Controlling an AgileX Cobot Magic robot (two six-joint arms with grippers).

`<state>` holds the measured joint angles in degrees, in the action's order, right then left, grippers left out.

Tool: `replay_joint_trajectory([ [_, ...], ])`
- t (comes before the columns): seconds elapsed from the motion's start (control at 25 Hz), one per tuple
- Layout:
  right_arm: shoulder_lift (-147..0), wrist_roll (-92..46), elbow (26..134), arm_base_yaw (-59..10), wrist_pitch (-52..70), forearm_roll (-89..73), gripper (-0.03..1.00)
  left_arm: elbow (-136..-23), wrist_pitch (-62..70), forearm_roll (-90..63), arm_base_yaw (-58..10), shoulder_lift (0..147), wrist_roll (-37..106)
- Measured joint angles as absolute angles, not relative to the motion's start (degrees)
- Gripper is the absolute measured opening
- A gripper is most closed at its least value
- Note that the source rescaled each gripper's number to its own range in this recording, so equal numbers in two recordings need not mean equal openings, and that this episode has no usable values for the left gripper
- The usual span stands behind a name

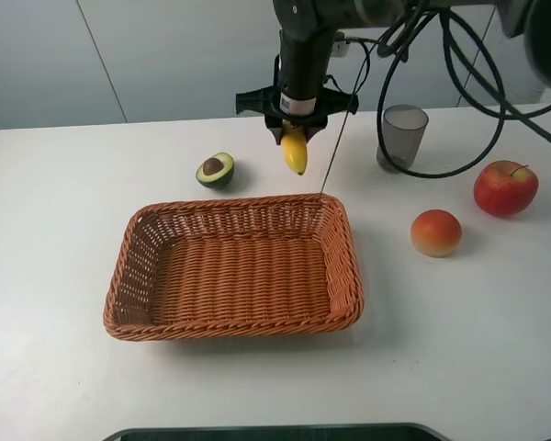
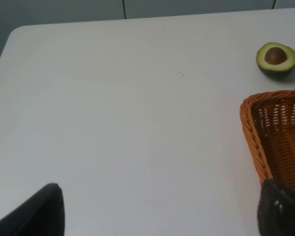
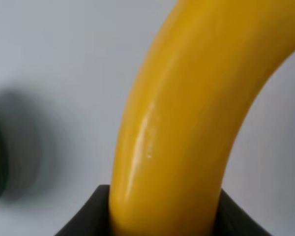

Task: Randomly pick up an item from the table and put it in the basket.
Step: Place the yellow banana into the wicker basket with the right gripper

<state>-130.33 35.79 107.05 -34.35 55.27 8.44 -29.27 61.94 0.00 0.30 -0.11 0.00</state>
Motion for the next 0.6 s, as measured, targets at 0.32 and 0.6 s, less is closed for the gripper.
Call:
replay_joint_trajectory([
  [0.32,-121.4,16.0,105.9,-36.3,66.7,4.7,0.02,-29.3,61.9,0.0,0.3,-0.1,0.0],
  [0.6,-110.6,3.3,95.9,-38.8,68.5,1.5,0.02,-29.3,61.9,0.0,0.3,-0.1,0.3],
])
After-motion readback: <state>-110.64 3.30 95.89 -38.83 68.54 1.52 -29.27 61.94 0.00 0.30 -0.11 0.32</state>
